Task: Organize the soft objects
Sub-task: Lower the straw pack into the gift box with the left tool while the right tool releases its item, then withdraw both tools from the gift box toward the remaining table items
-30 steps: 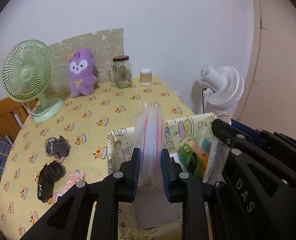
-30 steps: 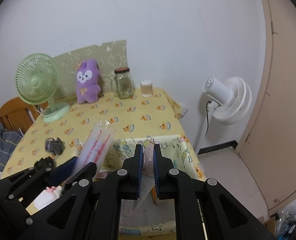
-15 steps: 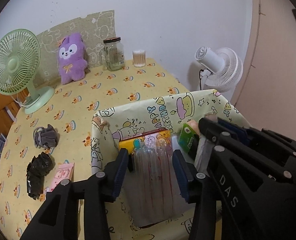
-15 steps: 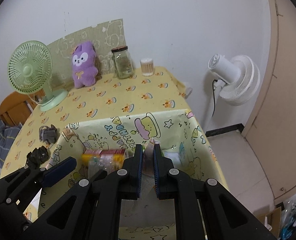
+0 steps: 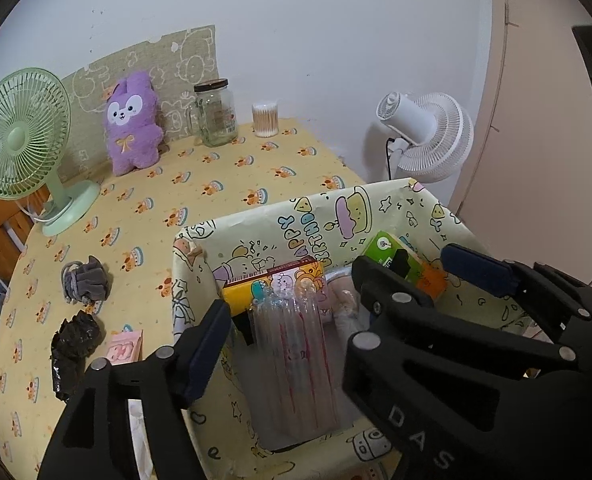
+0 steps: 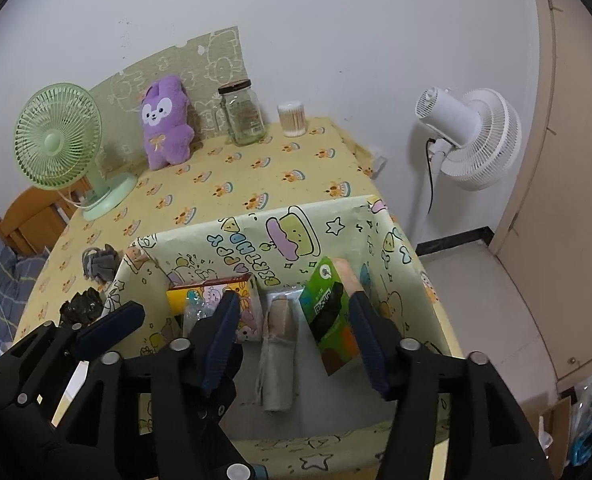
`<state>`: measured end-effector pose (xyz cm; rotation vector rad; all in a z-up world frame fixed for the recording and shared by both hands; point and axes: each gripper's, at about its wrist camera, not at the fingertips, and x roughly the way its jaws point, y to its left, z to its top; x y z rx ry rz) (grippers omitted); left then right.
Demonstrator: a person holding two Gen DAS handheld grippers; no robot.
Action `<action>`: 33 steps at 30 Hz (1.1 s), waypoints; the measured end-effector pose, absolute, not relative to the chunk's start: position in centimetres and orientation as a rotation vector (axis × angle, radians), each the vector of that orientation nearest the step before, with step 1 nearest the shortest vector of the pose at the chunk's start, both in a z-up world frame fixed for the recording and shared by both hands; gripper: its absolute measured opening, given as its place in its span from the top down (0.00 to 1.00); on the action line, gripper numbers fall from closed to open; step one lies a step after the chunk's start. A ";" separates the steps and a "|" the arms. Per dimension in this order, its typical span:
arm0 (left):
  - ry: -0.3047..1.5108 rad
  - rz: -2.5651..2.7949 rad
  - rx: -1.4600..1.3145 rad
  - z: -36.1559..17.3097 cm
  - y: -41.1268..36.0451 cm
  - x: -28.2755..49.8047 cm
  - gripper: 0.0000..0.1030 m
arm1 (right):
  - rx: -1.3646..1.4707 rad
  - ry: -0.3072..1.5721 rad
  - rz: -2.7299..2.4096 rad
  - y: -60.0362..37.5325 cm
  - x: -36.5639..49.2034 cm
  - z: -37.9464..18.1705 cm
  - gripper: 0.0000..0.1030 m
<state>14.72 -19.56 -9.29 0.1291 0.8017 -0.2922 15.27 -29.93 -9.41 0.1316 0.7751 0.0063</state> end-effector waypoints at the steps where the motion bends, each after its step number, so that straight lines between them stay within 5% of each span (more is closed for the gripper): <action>1: 0.798 -0.293 0.130 -9.2 -19.5 14.7 0.22 | 0.131 0.772 0.006 -29.9 15.1 -9.3 0.33; 17: 0.719 -0.287 0.136 -6.2 -17.2 11.9 0.11 | 0.063 0.663 -0.031 -27.5 12.1 -5.8 0.10; 33: 0.643 -0.248 0.140 -3.0 -14.3 9.1 0.05 | 0.029 0.581 -0.047 -24.4 9.1 -2.4 0.04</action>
